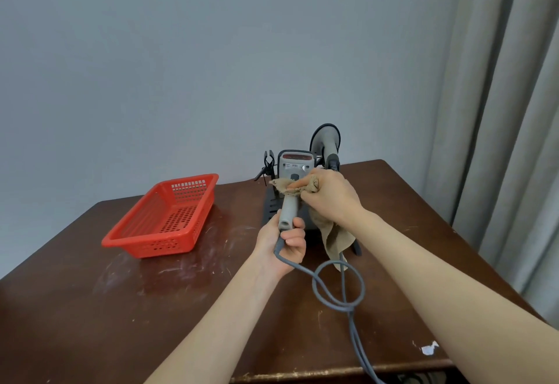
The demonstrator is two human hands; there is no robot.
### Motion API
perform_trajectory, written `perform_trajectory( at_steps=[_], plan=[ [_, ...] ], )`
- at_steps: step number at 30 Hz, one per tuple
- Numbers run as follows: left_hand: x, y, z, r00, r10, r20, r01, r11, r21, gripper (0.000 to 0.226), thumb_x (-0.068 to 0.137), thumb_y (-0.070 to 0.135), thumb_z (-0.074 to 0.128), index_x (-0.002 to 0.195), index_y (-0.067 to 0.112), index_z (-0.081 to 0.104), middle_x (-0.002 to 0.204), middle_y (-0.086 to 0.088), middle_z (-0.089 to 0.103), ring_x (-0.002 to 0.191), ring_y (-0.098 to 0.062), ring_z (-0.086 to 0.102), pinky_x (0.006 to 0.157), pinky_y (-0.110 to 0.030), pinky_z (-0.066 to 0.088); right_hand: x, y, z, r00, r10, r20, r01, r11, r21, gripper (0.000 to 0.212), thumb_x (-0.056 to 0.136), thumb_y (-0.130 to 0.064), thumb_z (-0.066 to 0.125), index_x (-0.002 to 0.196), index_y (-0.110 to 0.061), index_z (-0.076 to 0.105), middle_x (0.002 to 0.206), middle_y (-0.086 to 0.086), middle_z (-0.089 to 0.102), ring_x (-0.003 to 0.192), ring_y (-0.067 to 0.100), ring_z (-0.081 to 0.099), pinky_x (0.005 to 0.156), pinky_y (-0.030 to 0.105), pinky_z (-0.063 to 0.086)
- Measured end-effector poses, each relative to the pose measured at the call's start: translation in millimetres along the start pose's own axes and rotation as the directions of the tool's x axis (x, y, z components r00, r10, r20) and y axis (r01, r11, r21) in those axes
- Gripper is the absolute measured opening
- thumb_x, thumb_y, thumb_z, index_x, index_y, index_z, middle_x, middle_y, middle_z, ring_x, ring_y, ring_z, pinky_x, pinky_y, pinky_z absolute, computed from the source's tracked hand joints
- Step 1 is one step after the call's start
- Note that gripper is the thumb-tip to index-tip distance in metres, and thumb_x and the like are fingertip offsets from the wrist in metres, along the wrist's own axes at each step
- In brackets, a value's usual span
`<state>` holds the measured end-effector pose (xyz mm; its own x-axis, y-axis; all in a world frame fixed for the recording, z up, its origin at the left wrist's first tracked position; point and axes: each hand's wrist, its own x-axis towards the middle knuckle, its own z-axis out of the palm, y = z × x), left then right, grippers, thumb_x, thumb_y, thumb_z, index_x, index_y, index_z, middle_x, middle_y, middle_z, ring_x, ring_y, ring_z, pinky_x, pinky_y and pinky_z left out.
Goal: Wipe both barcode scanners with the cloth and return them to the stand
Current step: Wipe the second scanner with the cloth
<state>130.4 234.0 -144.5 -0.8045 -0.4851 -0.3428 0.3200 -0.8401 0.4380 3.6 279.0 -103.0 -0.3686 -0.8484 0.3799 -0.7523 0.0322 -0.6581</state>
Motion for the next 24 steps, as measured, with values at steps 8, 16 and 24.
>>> perform_trajectory(
  at_steps=[8,16,24],
  plan=[
    [3.7,0.9,-3.9,0.998,0.04,-0.046,-0.041,0.999,-0.024,0.057,0.102,0.038,0.029,0.064,0.003,0.053,0.041,-0.005,0.049,0.021,-0.008,0.034,0.022,-0.016,0.027,-15.2,-0.3,0.0,0.973,-0.074,0.218,0.043,0.989,0.143,0.024,0.082,-0.006,0.056,0.089,-0.014,0.078,0.074,-0.032,0.063,0.074,0.0,0.06,0.072,0.025,0.052],
    [4.7,6.7,-2.9,0.995,0.071,-0.069,-0.07,0.997,0.02,0.047,0.102,0.036,0.028,0.069,0.008,0.047,0.042,-0.004,0.049,0.02,-0.007,0.035,0.021,-0.017,0.026,-17.9,-3.0,-0.6,0.956,-0.092,0.28,0.003,0.952,0.306,0.034,0.082,0.006,0.054,0.098,-0.014,0.076,0.068,-0.026,0.062,0.074,0.005,0.057,0.077,0.023,0.05],
    [5.8,1.5,-4.2,0.993,0.078,-0.089,-0.072,0.995,0.073,0.053,0.101,0.035,0.03,0.06,0.006,0.049,0.042,-0.003,0.046,0.021,-0.007,0.035,0.022,-0.014,0.026,-7.6,4.4,4.8,0.987,0.001,0.159,-0.02,0.992,0.121,0.032,0.079,-0.008,0.054,0.082,-0.031,0.077,0.095,-0.013,0.074,0.063,0.007,0.059,0.06,0.032,0.05]
  ],
)
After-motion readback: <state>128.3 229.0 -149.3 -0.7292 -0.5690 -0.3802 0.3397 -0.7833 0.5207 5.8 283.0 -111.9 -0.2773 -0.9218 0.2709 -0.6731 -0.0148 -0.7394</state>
